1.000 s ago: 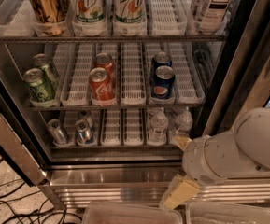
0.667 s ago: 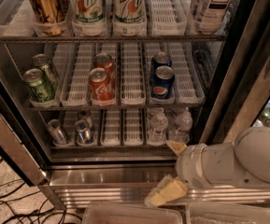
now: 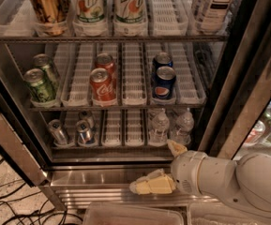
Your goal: Pick redbull can from bottom shelf of fridge
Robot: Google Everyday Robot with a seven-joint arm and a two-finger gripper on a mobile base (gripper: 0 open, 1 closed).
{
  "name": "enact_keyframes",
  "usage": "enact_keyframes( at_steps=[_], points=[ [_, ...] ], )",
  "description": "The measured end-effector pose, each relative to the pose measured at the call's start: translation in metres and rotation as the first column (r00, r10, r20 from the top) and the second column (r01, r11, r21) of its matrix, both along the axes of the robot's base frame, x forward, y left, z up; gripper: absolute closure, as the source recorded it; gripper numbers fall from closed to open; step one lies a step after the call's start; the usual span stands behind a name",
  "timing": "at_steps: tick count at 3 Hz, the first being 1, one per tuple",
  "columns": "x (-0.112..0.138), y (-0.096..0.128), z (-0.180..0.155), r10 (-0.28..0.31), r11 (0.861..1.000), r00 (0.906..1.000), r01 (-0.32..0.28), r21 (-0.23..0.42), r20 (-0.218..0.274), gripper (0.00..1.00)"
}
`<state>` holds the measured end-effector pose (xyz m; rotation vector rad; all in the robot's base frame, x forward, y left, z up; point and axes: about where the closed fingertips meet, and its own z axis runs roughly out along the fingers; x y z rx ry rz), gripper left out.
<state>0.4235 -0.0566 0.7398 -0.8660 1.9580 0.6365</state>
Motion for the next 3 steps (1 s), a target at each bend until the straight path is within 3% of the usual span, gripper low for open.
enact_keyframes(
  at_steps=[1, 2, 3],
  points=[
    [0.0, 0.0, 0.0, 0.0, 1.0, 1.0, 0.0, -0.001, 0.001, 0.0],
    [0.007, 0.005, 0.001, -0.036, 0.999, 0.9978, 0.036, 0.0, 0.056, 0.0],
    [0.004, 0.019, -0.025, -0.075, 0.997, 0.9876, 0.073, 0.022, 0.138, 0.0]
  ],
)
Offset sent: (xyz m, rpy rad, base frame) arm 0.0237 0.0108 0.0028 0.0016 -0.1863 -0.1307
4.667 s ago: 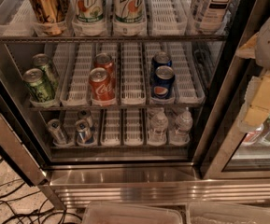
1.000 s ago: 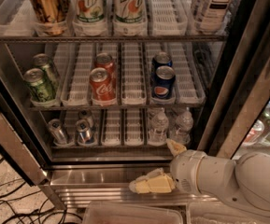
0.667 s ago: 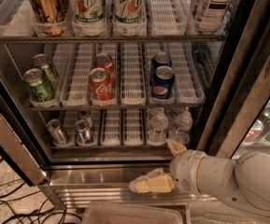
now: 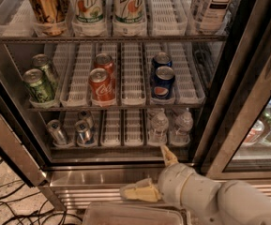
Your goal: Pick redbull can from bottom shelf of fridge
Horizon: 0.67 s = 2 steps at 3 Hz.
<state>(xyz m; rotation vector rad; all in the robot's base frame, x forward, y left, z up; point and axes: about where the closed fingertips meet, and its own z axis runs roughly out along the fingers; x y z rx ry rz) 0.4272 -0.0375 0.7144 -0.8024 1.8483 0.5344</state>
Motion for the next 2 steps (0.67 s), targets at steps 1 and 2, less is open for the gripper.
enact_keyframes(
  at_steps=[1, 2],
  points=[
    [-0.012, 0.054, -0.021, 0.068, 0.998, 0.9909, -0.068, -0.005, 0.117, 0.0],
    [-0.014, 0.12, -0.023, 0.155, 0.987, 0.9544, -0.158, -0.009, 0.255, 0.0]
  ],
)
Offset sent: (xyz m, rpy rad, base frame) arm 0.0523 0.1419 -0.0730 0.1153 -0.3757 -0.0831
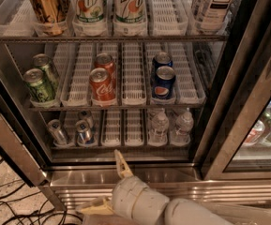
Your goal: Pick redbull can from bottom shelf of fridge
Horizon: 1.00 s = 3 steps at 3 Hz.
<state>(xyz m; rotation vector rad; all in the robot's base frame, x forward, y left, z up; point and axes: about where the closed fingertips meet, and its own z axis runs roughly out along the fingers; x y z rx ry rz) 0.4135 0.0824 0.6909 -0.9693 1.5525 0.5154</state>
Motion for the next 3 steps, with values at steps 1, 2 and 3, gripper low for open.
enact_keyframes(
  at_steps=[1, 2, 3],
  points=[
    [0.019, 0.039, -0.002, -0.015, 0.997, 0.9973, 0.01, 0.071, 0.071, 0.0],
    [0.068, 0.044, -0.013, -0.145, 0.976, 0.9875, 0.133, 0.174, 0.061, 0.0],
    [0.116, 0.037, -0.052, -0.277, 0.919, 0.9597, 0.279, 0.277, -0.045, 0.0]
  ],
)
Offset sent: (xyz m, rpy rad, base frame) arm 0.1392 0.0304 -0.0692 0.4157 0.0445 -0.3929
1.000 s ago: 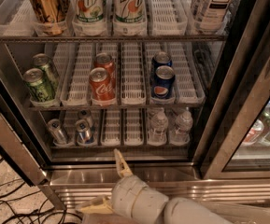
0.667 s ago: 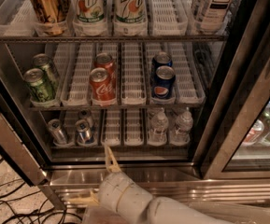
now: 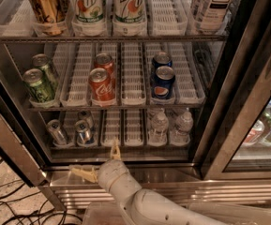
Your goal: Pick redbull can from bottom shelf of fridge
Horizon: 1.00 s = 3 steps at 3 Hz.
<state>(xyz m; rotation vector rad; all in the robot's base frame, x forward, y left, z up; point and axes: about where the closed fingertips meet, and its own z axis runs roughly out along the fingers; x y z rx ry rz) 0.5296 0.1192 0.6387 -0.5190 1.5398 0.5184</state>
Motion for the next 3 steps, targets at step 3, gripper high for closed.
enact_keyframes(
  at_steps=[3],
  points=[
    [0.006, 0.034, -0.002, -0.07, 0.994, 0.9966, 0.066, 0.082, 0.043, 0.0]
  ],
)
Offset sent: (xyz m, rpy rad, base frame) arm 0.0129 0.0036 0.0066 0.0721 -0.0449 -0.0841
